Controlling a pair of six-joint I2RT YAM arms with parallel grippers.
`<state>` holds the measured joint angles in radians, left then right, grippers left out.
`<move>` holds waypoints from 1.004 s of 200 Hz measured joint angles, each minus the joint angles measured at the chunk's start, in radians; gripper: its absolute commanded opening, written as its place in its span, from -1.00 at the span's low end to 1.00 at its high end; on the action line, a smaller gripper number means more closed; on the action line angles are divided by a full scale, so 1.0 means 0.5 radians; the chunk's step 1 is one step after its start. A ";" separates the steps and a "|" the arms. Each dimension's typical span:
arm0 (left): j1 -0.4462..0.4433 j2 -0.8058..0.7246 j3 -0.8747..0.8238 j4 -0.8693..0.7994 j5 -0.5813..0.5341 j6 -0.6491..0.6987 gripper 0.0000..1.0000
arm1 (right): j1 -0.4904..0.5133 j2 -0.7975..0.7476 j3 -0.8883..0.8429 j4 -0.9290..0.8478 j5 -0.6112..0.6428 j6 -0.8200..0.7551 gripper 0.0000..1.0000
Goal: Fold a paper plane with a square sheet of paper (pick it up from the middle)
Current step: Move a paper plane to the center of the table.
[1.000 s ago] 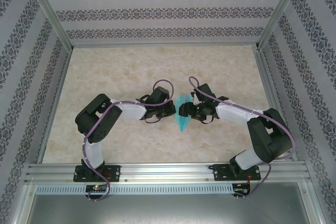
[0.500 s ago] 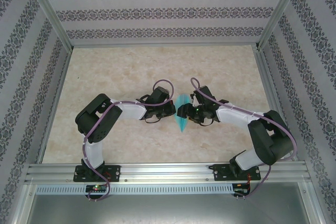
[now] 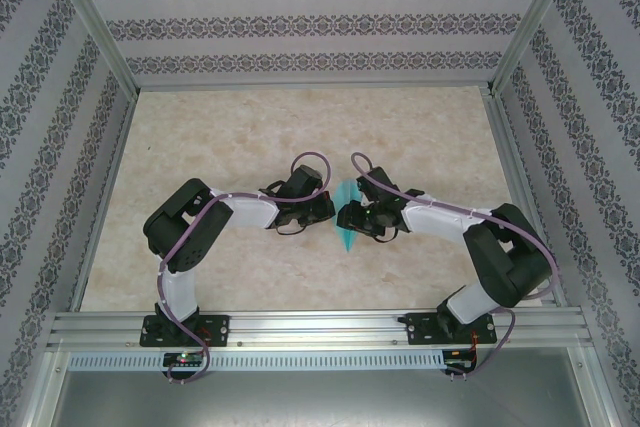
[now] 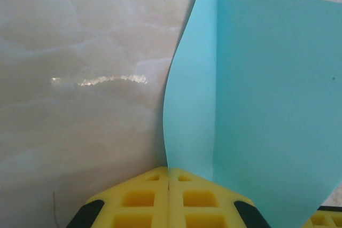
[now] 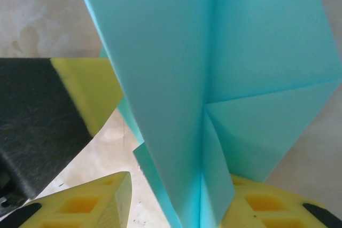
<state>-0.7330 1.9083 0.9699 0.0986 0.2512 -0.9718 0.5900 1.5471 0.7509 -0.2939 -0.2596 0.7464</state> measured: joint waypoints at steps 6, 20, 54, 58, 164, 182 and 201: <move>0.000 0.001 -0.004 0.008 0.002 -0.005 -1.00 | 0.008 0.013 0.012 -0.009 0.016 -0.006 -0.18; 0.000 0.000 -0.011 0.021 0.004 -0.011 -0.96 | 0.012 0.047 0.038 -0.025 0.048 -0.015 -0.23; 0.000 0.000 -0.011 0.024 0.019 -0.018 -0.83 | 0.034 0.119 0.106 -0.081 0.111 -0.031 -0.33; 0.000 0.000 -0.011 0.024 0.022 -0.021 -0.81 | 0.034 0.125 0.113 -0.087 0.117 -0.031 -0.34; 0.206 -0.419 -0.200 -0.143 -0.110 -0.048 0.10 | 0.115 0.267 0.378 -0.419 0.435 -0.091 -0.63; 0.223 -0.476 -0.224 -0.208 -0.167 -0.049 0.18 | 0.127 0.323 0.427 -0.445 0.472 -0.092 -0.66; 0.228 -0.513 -0.245 -0.278 -0.230 -0.047 0.32 | 0.150 0.384 0.478 -0.475 0.513 -0.092 -0.67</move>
<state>-0.6189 1.6516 0.8474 -0.0406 0.1360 -0.9955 0.6647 1.7390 0.9901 -0.5312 -0.0029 0.7002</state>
